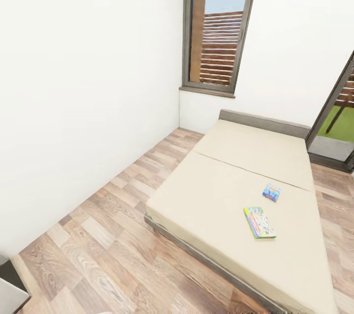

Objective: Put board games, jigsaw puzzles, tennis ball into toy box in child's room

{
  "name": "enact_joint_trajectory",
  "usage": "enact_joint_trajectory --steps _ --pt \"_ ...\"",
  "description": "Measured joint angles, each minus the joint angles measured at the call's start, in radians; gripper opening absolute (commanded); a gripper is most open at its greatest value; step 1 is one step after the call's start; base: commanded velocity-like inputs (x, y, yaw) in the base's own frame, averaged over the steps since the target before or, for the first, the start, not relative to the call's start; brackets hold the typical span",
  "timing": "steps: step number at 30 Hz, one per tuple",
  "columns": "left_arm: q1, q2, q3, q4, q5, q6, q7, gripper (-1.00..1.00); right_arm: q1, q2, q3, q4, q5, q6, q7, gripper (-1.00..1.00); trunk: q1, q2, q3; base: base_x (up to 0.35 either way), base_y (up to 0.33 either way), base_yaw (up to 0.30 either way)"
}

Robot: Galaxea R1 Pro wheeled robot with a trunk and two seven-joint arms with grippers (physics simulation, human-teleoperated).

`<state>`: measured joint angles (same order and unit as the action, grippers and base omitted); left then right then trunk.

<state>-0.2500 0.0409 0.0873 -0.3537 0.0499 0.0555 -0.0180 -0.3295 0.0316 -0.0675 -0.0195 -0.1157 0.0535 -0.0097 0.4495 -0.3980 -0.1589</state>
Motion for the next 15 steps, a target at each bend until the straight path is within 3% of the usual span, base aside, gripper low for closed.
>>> enact_joint_trajectory --steps 15 --pt "0.000 0.001 0.000 0.000 0.000 0.000 0.000 1.00 0.000 -0.001 -0.001 0.000 0.000 0.000 0.000 1.00 0.000 0.000 -0.022 0.000 0.000 -0.169"
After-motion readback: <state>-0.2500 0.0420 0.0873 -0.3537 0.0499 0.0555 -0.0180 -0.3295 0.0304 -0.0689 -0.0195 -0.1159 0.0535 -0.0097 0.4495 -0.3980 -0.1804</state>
